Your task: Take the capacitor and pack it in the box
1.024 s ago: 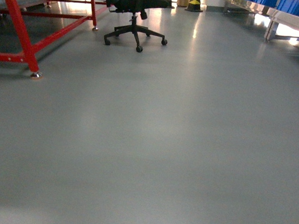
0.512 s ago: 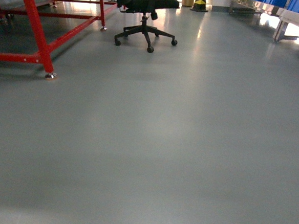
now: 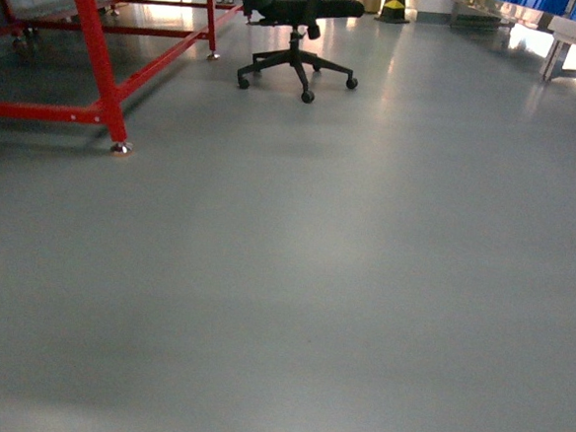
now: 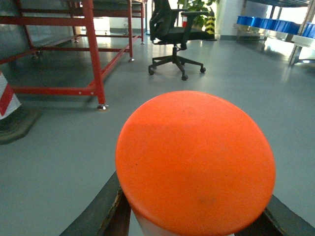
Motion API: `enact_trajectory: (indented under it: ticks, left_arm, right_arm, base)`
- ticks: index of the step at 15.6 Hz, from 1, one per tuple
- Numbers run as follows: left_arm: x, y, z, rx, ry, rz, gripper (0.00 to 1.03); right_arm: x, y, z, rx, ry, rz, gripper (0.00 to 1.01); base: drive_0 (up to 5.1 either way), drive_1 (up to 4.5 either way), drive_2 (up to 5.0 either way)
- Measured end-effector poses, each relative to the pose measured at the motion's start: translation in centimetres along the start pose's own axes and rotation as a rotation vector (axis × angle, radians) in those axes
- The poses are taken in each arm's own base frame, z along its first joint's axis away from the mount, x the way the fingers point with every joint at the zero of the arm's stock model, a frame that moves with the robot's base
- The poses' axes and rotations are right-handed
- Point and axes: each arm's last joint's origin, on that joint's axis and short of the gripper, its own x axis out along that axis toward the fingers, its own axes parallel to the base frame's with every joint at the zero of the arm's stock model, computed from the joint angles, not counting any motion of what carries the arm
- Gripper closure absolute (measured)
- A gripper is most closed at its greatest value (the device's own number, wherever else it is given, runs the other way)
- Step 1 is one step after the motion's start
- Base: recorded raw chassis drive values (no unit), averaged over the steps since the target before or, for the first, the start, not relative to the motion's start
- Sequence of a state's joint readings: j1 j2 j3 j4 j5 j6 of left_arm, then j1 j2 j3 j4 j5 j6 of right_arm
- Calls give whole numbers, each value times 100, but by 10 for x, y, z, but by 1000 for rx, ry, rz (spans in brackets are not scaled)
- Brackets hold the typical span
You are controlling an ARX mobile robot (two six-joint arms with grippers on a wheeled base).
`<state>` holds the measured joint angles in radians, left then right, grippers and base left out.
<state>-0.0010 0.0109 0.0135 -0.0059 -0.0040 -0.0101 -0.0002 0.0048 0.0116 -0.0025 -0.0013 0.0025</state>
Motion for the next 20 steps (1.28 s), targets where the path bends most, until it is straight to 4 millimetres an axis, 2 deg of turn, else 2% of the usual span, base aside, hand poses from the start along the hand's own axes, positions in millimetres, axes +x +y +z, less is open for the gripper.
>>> enact_trajectory:
  ticks: [20]
  left_arm:
    - [0,0,0,0,-1,-4,59]
  right_arm:
    - [0,0,0,0,3,-2,3]
  base:
    - [-511,234,234]
